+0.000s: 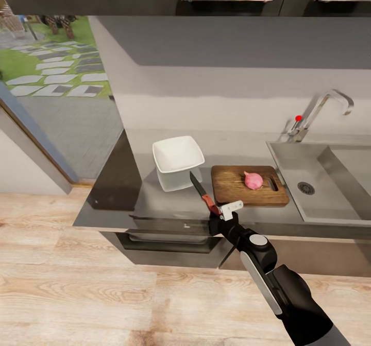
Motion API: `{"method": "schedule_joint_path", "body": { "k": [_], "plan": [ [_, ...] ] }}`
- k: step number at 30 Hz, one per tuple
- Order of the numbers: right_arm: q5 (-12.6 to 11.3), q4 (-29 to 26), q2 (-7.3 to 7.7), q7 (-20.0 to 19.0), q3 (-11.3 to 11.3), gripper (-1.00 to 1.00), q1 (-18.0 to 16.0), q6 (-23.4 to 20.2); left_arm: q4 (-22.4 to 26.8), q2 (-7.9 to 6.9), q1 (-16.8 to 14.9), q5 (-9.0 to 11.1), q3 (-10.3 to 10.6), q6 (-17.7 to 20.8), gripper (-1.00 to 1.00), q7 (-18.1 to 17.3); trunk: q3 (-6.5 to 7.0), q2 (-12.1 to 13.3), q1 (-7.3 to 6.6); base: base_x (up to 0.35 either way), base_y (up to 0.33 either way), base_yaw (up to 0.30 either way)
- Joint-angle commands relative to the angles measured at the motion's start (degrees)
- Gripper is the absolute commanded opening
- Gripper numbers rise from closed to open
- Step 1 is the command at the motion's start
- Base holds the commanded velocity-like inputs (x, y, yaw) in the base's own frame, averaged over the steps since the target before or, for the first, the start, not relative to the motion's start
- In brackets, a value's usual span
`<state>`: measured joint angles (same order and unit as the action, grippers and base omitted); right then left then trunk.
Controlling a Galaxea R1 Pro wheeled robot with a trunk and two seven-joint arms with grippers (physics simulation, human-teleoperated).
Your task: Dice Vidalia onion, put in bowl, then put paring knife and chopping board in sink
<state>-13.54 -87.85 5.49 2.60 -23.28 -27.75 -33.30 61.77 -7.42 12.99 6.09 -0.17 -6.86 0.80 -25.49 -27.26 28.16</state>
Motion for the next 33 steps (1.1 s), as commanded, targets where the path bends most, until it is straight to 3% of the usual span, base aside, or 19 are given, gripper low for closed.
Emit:
{"method": "schedule_joint_path", "body": {
  "k": [1,10,23,33],
  "plan": [
    [-0.9,1.7,0.05,0.4,-0.1,-1.00,0.0,-0.5,0.1,-0.04,0.0,0.6,0.1,-0.1,1.00,0.1,-0.03,-0.1,0.04,0.000,0.000,0.000],
    [-0.9,1.7,0.05,0.4,-0.2,-1.00,0.0,-0.5,0.0,-0.04,0.0,0.6,0.1,-0.1,1.00,0.1,0.72,-0.1,0.04,-0.016,0.002,0.000],
    [-1.0,1.7,0.05,0.4,-0.6,-1.00,0.0,-0.5,0.2,-0.05,0.0,0.6,0.0,-0.1,1.00,0.1,1.91,-0.1,0.04,-0.274,0.108,0.000],
    [-1.0,1.7,0.05,0.4,-0.8,-1.00,0.0,-0.4,0.1,-0.05,0.0,0.6,0.0,-0.1,1.00,0.1,2.82,-0.1,0.04,-0.029,0.013,0.000]
  ]
}}
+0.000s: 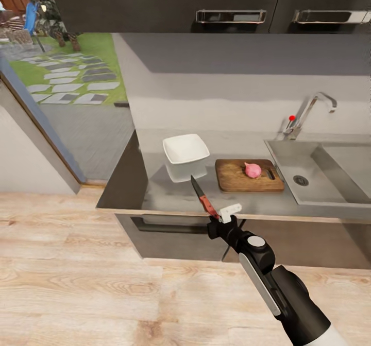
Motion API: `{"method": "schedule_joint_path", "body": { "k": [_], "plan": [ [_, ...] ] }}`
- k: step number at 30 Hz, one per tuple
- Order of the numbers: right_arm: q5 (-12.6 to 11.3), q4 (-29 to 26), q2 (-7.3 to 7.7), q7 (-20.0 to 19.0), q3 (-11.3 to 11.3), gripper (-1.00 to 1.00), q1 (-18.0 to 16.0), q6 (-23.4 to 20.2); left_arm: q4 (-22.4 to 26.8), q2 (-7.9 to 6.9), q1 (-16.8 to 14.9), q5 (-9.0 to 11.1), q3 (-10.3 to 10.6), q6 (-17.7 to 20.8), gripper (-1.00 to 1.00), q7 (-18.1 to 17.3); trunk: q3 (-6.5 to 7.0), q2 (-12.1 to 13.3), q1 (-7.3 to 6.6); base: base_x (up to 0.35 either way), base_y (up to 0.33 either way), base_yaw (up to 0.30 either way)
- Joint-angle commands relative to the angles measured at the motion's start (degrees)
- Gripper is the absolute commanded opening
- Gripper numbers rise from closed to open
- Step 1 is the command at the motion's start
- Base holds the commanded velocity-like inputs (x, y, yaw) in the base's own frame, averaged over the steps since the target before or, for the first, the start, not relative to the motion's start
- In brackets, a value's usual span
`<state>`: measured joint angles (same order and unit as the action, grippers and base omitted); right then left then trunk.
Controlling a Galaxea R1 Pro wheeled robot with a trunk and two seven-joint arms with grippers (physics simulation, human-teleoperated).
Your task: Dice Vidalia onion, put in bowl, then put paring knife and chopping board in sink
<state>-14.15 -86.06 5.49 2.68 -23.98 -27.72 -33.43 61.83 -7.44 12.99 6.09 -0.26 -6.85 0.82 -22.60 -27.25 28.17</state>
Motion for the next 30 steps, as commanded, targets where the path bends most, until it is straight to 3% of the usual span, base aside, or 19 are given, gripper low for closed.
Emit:
{"method": "schedule_joint_path", "body": {
  "k": [1,30],
  "plan": [
    [-0.4,-0.1,0.05,0.3,-0.1,-1.00,-0.1,-0.2,0.1,-0.03,0.0,0.6,0.1,-0.1,1.00,0.1,0.02,-0.1,0.03,-0.001,0.001,0.000],
    [-0.1,-1.7,0.05,0.5,0.2,-1.00,-0.1,0.0,-0.5,0.06,0.0,0.6,0.2,-0.1,1.00,0.2,2.68,-0.1,0.03,-0.003,-0.001,0.000]
  ]
}}
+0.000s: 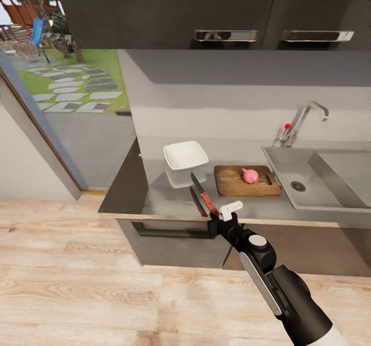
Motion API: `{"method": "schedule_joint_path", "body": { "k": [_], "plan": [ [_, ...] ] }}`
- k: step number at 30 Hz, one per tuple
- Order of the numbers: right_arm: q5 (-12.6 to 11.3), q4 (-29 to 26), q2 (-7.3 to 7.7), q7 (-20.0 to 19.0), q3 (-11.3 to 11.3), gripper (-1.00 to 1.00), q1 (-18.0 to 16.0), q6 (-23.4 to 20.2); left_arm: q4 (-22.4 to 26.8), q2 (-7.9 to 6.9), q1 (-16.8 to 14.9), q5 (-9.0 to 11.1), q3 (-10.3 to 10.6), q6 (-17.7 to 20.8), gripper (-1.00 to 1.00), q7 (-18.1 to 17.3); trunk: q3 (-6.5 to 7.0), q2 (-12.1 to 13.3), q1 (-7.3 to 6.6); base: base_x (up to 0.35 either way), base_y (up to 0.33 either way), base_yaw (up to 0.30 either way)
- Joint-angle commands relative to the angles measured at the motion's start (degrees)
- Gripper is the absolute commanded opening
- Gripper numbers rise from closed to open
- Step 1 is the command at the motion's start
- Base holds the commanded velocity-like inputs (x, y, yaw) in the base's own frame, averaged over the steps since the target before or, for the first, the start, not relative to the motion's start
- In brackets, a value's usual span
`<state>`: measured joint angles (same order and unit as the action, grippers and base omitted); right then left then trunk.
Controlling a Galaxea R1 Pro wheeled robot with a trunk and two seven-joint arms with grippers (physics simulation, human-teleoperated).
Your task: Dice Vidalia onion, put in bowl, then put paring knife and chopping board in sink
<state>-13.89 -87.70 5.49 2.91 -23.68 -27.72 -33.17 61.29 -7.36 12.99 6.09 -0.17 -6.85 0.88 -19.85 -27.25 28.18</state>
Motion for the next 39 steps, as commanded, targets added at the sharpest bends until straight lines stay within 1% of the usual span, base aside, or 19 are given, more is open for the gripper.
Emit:
{"method": "schedule_joint_path", "body": {
  "k": [1,13,16,22,32,39],
  "plan": [
    [-0.4,-0.1,0.05,0.3,-0.1,-1.00,-0.1,-0.2,0.1,-0.03,0.0,0.6,0.1,-0.1,1.00,0.1,0.02,-0.1,0.02,-0.103,-0.067,0.000],
    [-0.3,-0.2,0.05,0.4,0.0,-1.00,-0.1,-0.2,0.0,-0.03,0.0,0.6,0.1,-0.1,1.00,0.1,1.12,-0.1,0.02,-0.209,-0.187,0.000],
    [-0.3,-0.3,0.05,0.3,0.0,-1.00,-0.1,-0.2,-0.1,-0.03,0.0,0.6,0.1,-0.1,1.00,0.1,1.39,-0.1,0.02,-0.040,-0.169,0.000],
    [-0.3,-0.5,0.05,0.4,0.0,-1.00,-0.1,-0.1,-0.6,-0.03,0.0,0.6,0.1,-0.1,1.00,0.2,1.94,-0.1,0.02,0.210,-0.113,0.000],
    [-0.3,-1.2,0.05,0.4,0.0,-1.00,-0.1,-0.1,-0.8,-0.03,0.0,0.6,0.1,-0.1,1.00,0.2,2.86,-0.1,0.02,0.258,-0.194,0.000],
    [-0.3,-1.2,0.05,0.4,0.1,-1.00,-0.1,0.1,-1.2,-0.03,0.0,0.6,0.1,-0.1,1.00,0.2,3.51,-0.1,0.02,0.124,-0.222,0.000]
  ]
}}
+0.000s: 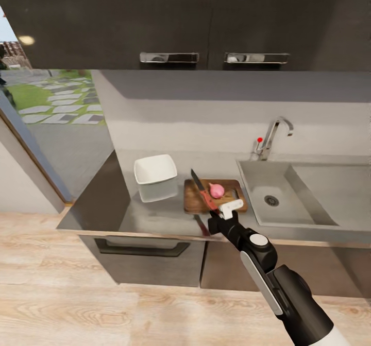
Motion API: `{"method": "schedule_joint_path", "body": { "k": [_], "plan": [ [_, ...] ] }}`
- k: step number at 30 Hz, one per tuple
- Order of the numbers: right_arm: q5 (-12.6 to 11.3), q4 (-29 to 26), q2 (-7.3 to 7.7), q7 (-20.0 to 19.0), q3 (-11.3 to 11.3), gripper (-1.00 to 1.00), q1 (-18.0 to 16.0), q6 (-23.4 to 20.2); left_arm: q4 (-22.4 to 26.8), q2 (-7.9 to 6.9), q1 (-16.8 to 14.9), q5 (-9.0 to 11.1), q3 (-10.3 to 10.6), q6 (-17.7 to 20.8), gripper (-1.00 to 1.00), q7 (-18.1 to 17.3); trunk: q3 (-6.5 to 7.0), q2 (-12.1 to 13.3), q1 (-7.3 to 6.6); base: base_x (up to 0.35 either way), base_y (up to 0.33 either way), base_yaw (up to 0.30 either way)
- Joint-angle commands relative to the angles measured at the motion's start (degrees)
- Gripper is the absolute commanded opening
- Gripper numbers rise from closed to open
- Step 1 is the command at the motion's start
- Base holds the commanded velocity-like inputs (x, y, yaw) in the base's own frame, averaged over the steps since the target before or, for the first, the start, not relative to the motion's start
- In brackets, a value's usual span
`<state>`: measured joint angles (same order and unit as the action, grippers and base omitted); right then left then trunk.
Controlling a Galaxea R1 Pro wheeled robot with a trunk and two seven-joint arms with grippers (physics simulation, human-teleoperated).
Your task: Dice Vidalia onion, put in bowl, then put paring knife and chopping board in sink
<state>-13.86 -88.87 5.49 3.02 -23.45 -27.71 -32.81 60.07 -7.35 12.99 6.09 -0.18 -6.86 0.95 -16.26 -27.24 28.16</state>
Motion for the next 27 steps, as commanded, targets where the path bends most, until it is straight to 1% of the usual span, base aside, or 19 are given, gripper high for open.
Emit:
{"method": "schedule_joint_path", "body": {
  "k": [1,5,9,16,20,21,25,27],
  "plan": [
    [-0.4,-0.1,0.05,0.3,-0.1,-1.00,-0.1,-0.1,0.1,-0.03,0.0,0.6,0.1,-0.1,1.00,0.1,0.01,-0.1,0.03,0.021,-0.055,0.000],
    [-0.4,-0.1,0.05,0.3,-0.1,-1.00,-0.1,0.2,0.0,-0.03,0.0,0.6,0.1,-0.1,1.00,0.1,0.38,-0.1,0.03,0.002,-0.021,0.000],
    [-0.4,-0.2,0.05,0.3,-0.1,-1.00,-0.1,0.2,-0.1,-0.03,0.0,0.6,0.1,-0.1,1.00,0.1,0.74,-0.1,0.03,-0.150,-0.091,0.000],
    [-0.4,-0.2,0.05,0.3,-0.1,-1.00,-0.1,0.2,-0.5,-0.03,0.0,0.6,0.1,-0.1,1.00,0.1,1.39,-0.1,0.03,-0.191,-0.232,0.000],
    [-0.4,-0.2,0.05,0.5,0.0,-1.00,-0.1,0.2,-0.5,-0.03,0.0,0.5,0.1,-0.1,1.00,0.1,1.76,-0.1,0.03,-0.063,-0.261,0.000],
    [-0.2,-0.2,0.05,0.8,0.0,-1.00,-0.1,0.2,-0.5,-0.03,0.0,0.5,0.1,-0.1,1.00,0.1,1.85,-0.1,0.03,-0.014,-0.238,0.000],
    [2.0,-0.2,0.05,4.6,0.0,-1.00,-0.1,0.3,-0.5,-0.03,0.0,0.5,0.1,-0.1,1.00,0.1,1.97,-0.1,0.03,-0.004,-0.152,0.000],
    [3.6,-0.5,0.05,8.0,-0.1,-1.00,-0.1,0.2,-0.5,-0.03,0.0,0.5,0.1,-0.1,1.00,0.1,1.99,-0.1,0.03,-0.001,-0.055,0.000]
  ]
}}
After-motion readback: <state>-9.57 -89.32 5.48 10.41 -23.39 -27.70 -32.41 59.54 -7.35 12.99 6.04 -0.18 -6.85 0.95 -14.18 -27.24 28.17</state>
